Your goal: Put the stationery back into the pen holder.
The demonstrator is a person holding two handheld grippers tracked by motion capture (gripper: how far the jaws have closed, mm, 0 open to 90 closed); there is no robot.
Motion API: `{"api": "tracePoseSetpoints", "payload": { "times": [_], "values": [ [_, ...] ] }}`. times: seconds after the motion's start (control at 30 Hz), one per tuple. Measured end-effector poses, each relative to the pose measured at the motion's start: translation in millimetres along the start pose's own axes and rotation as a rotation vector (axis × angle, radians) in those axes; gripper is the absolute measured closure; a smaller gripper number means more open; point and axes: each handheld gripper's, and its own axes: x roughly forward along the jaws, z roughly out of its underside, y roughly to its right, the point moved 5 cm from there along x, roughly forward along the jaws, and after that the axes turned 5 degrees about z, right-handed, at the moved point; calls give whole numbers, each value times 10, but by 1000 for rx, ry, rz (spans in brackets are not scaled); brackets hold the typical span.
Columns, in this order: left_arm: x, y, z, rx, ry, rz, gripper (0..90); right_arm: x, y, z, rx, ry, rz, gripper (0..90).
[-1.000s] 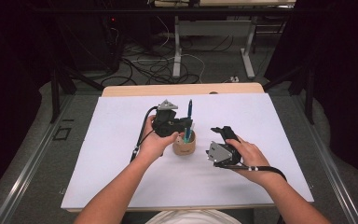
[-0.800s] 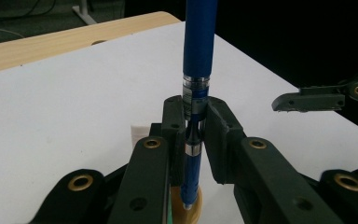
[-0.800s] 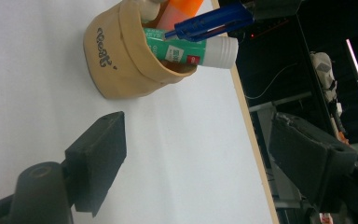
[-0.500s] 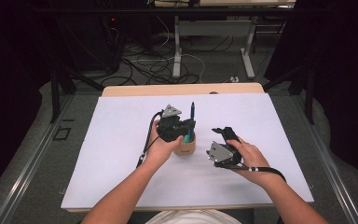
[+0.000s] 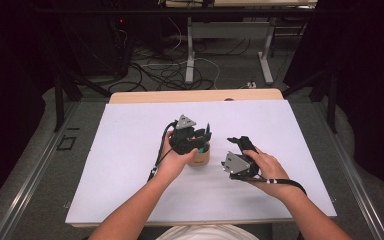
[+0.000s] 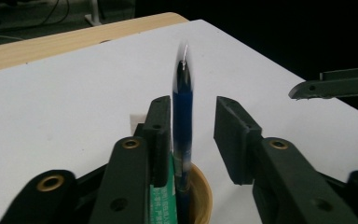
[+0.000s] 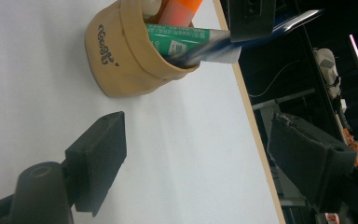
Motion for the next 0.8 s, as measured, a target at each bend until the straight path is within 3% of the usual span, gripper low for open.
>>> {"api": "tracePoseSetpoints", "payload": {
  "times": [0.13, 0.17, 0.23, 0.27, 0.3, 0.37, 0.43, 0.57, 0.63, 0.7, 0.8],
  "values": [
    [-62, -22, -8, -6, -8, -3, 596, 0, 1, 14, 16, 1, -5, 190],
    [-61, -17, -16, -21, 14, -3, 586, 3, 3, 11, 25, 5, -2, 190],
    [-81, -18, -18, -32, 7, -4, 557, 4, 6, 15, 25, 9, 8, 190],
    [-92, -21, -20, -31, 6, -5, 547, 0, 3, 24, 22, -4, -7, 190],
    [-98, -26, -22, -26, 8, -9, 537, 16, -10, 21, 49, 17, -4, 190],
    [-123, -46, -24, -7, -1, -15, 514, 6, 6, 40, 28, -5, -8, 190],
    [-138, -48, -21, -19, -2, -11, 492, 14, -10, 37, 62, 7, -4, 190],
    [-179, -69, -14, -9, -11, -22, 463, 5, 4, 58, 54, -6, -7, 190],
    [-205, -79, -17, -14, -4, -26, 447, 9, -1, 60, 88, -1, 0, 190],
    [-236, -97, -19, -12, -2, -35, 425, 4, 36, 83, 53, -12, -16, 190],
    [-287, -125, -13, -11, -2, -52, 398, 12, 31, 87, 113, -14, -20, 184]
  ]
}}
